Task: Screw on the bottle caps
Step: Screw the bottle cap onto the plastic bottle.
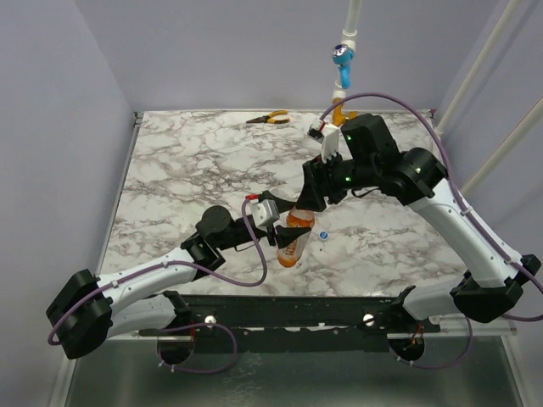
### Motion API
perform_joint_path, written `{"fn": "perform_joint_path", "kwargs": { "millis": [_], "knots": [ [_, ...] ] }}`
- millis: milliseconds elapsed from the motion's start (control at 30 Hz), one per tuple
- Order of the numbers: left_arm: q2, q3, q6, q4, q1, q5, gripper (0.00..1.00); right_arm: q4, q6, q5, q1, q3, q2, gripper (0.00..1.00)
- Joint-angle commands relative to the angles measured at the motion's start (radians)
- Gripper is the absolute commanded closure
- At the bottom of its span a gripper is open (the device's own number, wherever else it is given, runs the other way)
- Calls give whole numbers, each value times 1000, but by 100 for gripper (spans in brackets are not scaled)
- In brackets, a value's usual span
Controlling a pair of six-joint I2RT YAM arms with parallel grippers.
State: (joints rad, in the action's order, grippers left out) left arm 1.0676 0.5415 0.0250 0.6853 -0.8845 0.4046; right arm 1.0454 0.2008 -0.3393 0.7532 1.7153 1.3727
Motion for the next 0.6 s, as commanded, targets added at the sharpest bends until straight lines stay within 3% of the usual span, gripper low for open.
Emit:
{"fn": "perform_joint_path", "kwargs": {
  "millis": [0, 567],
  "knots": [
    [12, 22, -11, 1, 5, 32, 70, 0, 5, -6, 6, -5, 8, 41],
    [24, 25, -5, 3, 16, -10, 70, -12, 41, -35, 5, -10, -6, 45]
  ]
}}
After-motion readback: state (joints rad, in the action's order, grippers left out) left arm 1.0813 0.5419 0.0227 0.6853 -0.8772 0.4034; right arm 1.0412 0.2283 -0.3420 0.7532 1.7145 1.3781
